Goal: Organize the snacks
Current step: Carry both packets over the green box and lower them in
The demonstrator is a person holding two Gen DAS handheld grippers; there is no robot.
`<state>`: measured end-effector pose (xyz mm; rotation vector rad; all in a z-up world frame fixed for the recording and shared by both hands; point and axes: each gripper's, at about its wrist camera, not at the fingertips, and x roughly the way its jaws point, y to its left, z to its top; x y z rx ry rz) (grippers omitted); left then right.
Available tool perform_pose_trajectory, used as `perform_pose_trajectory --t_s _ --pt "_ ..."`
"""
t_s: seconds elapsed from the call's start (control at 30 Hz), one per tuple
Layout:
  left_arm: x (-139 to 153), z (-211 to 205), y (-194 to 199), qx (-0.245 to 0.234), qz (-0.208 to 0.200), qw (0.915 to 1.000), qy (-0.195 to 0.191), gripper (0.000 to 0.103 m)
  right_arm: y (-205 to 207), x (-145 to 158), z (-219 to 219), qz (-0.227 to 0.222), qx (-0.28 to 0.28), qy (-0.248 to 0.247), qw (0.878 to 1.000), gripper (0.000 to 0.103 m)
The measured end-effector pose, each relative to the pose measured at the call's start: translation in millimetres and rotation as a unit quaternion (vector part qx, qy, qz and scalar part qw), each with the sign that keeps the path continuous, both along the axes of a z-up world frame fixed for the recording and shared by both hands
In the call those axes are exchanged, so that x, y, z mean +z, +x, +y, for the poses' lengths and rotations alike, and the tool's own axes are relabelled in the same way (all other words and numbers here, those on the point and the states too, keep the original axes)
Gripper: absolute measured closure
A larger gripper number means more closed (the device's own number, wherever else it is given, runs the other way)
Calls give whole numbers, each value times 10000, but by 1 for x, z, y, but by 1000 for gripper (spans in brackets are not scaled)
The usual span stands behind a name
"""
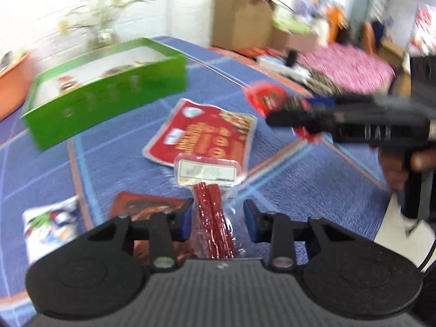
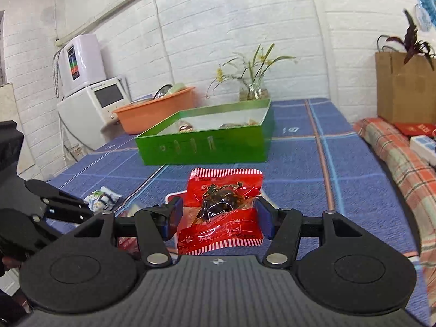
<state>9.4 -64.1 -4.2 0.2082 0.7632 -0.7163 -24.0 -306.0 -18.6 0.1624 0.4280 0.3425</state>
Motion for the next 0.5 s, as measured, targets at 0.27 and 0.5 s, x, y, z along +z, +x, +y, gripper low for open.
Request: perform_pose_trajectory --t_s 0.27,0.5 --pt "22 65 -6 1215 -459 9904 -476 67 10 3 46 177 625 64 9979 8" --pt "42 98 24 2244 -1267 9647 -535 67 39 20 93 -103 970 62 9952 8"
